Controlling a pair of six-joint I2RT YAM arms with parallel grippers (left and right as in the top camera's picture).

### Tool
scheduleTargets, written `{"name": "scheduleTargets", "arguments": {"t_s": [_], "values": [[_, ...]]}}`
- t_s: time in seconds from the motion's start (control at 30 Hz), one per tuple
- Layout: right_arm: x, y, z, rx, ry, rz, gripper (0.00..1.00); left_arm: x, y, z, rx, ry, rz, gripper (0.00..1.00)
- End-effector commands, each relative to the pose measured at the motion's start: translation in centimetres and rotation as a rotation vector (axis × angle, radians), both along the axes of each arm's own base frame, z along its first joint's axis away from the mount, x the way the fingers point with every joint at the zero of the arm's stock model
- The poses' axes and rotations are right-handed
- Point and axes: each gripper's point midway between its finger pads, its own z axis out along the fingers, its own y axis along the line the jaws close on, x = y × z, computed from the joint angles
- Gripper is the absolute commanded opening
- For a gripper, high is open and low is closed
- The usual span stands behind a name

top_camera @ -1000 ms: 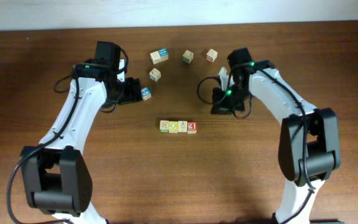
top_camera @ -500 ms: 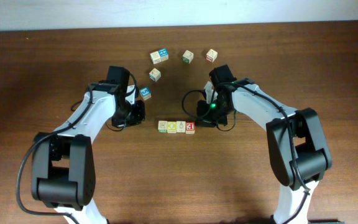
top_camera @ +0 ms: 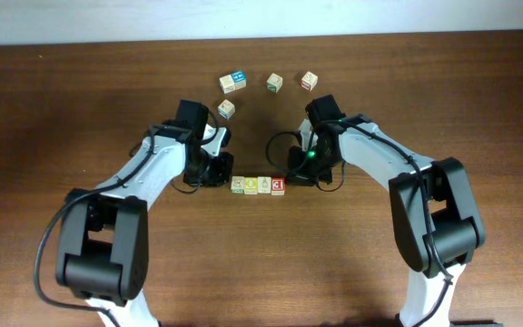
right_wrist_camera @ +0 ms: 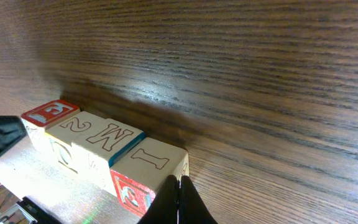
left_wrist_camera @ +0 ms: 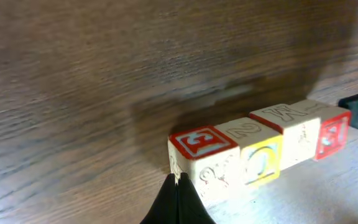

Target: Rotate 4 blocks

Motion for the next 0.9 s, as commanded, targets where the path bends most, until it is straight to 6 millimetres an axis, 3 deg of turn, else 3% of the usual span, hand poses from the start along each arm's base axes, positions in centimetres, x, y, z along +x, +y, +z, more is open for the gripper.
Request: {"name": "scheduleTargets", "arguments": {"t_s": [0.0, 0.53, 0.67, 0.87], "values": [[-0.3, 0.0, -0.3, -0.015, 0.006, 0.002, 0.04, -0.9, -0.5, -1.7, -0.029, 0.053, -0.023, 0.0], [-0.4, 0.0, -0.4, -0.017, 0.01, 0.003, 0.04, -0.6, -0.7, -1.0, -0.114, 0.064, -0.004, 0.0], [-0.8, -0.8, -1.3, -0.07, 0.059, -0.078, 0.04, -0.6, -0.7, -1.0, -0.115, 0.064, -0.004, 0.0], [-1.0, -0.3, -1.5, -0.04, 0.072, -0.063, 0.04, -0.7, -0.7, -1.0, -0.114, 0.068, -0.003, 0.0]]}}
